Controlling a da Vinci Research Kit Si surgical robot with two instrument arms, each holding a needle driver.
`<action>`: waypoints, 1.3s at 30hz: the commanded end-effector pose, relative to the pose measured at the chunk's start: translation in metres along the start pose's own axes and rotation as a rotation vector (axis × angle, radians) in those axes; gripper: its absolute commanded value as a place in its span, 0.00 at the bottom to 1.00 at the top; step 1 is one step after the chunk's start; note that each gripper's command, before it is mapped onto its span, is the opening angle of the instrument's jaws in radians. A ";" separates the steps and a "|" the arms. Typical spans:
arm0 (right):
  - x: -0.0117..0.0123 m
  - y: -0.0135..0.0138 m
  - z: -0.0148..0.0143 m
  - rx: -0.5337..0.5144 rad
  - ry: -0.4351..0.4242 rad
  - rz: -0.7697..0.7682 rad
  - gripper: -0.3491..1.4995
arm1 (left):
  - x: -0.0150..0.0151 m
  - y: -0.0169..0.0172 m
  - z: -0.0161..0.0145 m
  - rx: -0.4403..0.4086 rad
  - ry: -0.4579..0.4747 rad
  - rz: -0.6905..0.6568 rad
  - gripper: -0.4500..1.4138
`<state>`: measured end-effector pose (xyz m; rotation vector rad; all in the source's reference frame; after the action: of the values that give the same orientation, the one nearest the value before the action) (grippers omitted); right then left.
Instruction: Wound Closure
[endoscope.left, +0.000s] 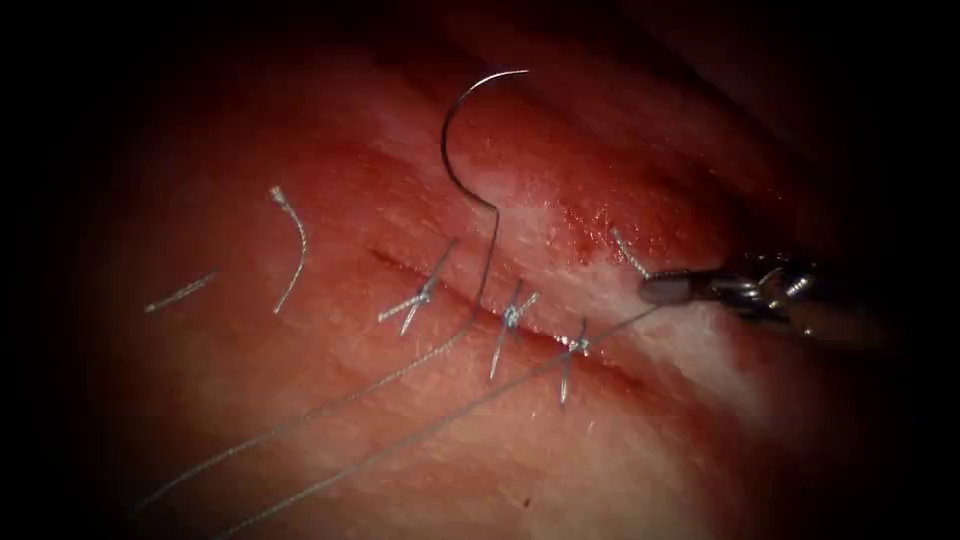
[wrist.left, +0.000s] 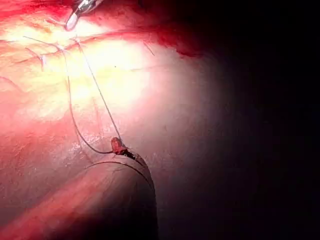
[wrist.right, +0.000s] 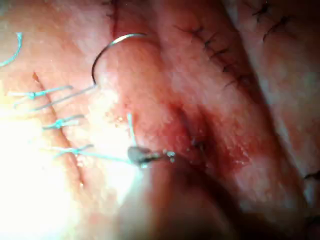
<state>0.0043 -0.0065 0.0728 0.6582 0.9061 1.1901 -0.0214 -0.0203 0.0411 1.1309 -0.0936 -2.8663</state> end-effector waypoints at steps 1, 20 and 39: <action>-0.0002 -0.0009 0.0004 0.028 0.057 -0.086 0.35 | 0.0006 0.0003 0.0006 -0.004 0.013 0.001 0.00; 0.0032 -0.0054 -0.0112 -0.077 0.356 -0.342 0.90 | 0.0143 -0.0148 0.0036 -0.022 0.224 0.101 0.00; 0.0030 -0.0186 -0.0069 -0.040 0.407 -0.586 0.63 | 0.0181 -0.0299 0.0182 -0.002 0.344 0.063 0.00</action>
<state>0.0070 -0.0082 0.0526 0.0801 1.3097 0.8012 -0.0479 0.0091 0.0398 1.5676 -0.1105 -2.5740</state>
